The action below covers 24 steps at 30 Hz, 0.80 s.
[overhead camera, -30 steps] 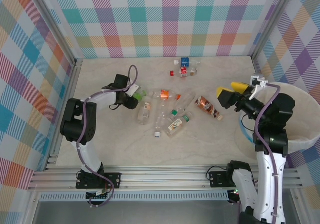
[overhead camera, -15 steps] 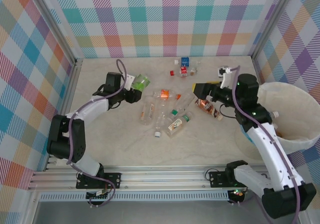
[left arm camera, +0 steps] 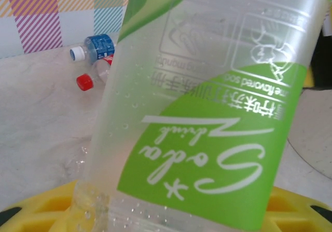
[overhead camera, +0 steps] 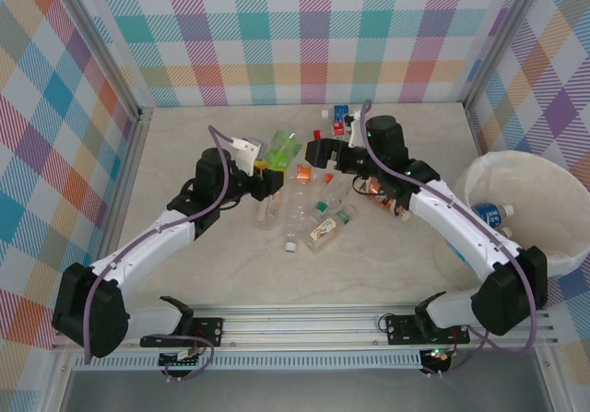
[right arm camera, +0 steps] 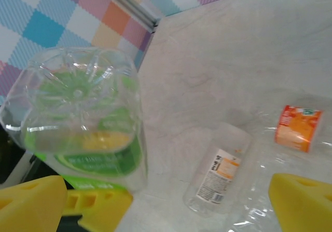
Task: Put the plastic bottles in the bin
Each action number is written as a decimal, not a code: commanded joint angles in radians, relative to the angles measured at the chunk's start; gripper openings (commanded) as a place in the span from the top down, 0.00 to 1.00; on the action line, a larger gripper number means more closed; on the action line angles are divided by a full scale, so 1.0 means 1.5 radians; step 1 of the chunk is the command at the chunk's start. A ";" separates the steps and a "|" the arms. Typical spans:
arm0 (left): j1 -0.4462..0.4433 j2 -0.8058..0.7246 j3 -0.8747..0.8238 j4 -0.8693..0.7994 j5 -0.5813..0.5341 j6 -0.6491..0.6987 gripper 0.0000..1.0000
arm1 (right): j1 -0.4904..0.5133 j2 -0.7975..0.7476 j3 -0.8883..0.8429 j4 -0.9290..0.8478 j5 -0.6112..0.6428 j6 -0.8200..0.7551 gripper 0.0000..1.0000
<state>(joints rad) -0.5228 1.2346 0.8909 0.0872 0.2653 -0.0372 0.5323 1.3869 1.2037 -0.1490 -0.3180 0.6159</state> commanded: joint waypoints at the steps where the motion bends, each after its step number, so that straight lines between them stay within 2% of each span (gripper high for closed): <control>1: -0.035 -0.007 0.038 -0.051 -0.072 -0.012 1.00 | 0.003 0.009 0.040 0.083 -0.060 0.040 0.00; 7: -0.117 0.005 0.070 -0.061 -0.174 -0.008 1.00 | 0.019 0.035 0.080 0.033 -0.016 0.023 0.00; 10: -0.143 0.031 0.098 -0.084 -0.234 0.002 1.00 | 0.020 0.033 0.068 0.076 -0.046 0.038 0.00; 13: -0.155 0.063 0.131 -0.117 -0.260 0.010 1.00 | 0.020 0.018 0.037 0.147 -0.066 0.047 0.00; 16: -0.156 0.080 0.141 -0.119 -0.247 0.009 1.00 | 0.020 0.007 0.022 0.167 -0.057 0.045 0.00; 20: -0.157 0.065 0.119 -0.076 -0.208 0.003 1.00 | 0.020 0.006 0.027 0.107 0.012 0.040 0.01; 22: -0.157 0.054 0.104 -0.053 -0.173 0.010 0.98 | 0.020 0.004 0.023 0.093 0.039 0.042 0.08; 24: -0.156 0.039 0.080 -0.018 -0.127 0.020 0.91 | 0.020 0.004 0.019 0.091 0.053 0.046 0.15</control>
<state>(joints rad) -0.7395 1.3319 1.0519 -0.0223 -0.0441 -0.0483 0.5518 1.4139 1.2430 -0.0097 -0.2928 0.6739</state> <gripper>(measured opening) 0.515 0.867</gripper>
